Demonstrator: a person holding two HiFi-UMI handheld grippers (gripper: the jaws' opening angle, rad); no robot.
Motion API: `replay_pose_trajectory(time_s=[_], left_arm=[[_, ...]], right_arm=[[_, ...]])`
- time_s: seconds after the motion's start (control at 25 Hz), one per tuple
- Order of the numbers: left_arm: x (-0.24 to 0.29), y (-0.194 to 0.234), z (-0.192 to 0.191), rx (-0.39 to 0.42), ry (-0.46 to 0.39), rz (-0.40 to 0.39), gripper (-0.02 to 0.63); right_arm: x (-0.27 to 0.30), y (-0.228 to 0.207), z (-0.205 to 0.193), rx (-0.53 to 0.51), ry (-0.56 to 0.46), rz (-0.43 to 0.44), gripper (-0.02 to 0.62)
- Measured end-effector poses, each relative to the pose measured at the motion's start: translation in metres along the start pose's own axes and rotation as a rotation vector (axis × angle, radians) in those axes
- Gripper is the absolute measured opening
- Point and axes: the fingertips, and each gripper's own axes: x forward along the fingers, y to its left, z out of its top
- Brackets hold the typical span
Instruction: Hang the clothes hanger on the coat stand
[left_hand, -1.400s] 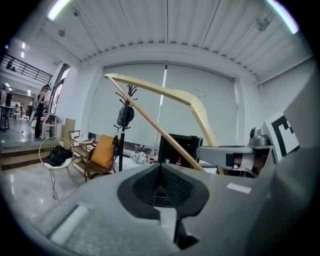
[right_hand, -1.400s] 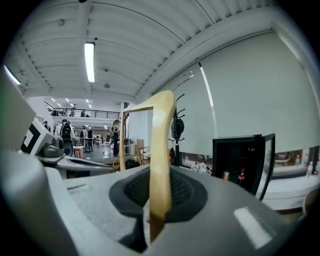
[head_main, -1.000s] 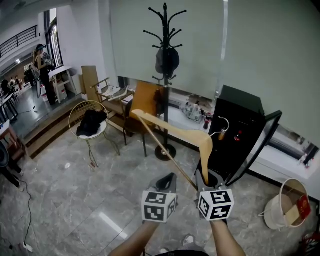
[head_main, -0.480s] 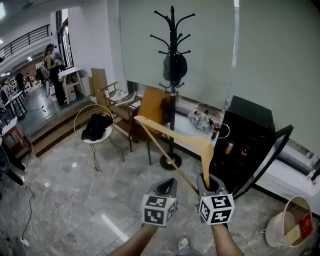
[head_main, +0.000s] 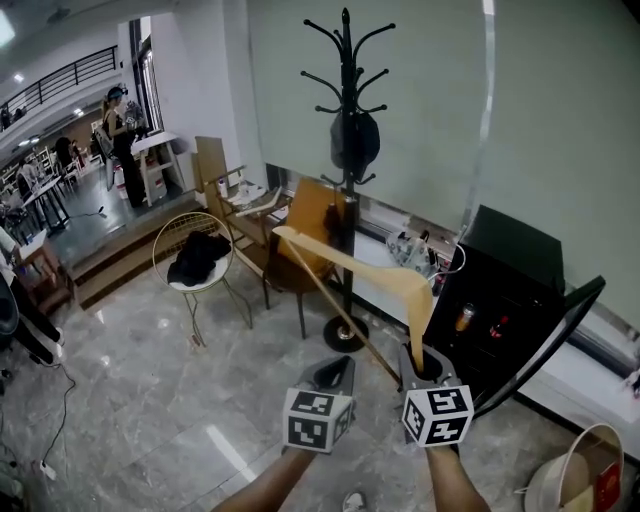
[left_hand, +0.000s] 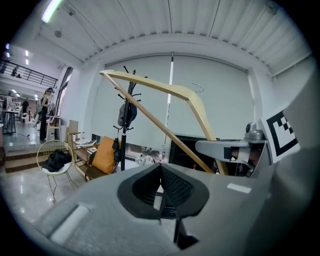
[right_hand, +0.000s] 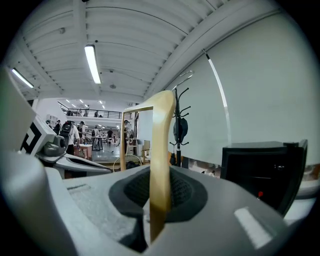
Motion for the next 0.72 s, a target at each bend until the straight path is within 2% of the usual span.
replay_pose_trajectory(time_s=[0.44,0.72], left_arm=[[0.066,-0.012,0.028,0.043,-0.032,0.063,0.005],[0.092,-0.008,0.040,0.035,-0.045,0.069,0.005]], right_arm=[[0.043,-0.057,0.014,-0.041,-0.020,0.096,0.048],[0.066,-0.078,0.023,-0.048,-0.028,0.108,0.048]])
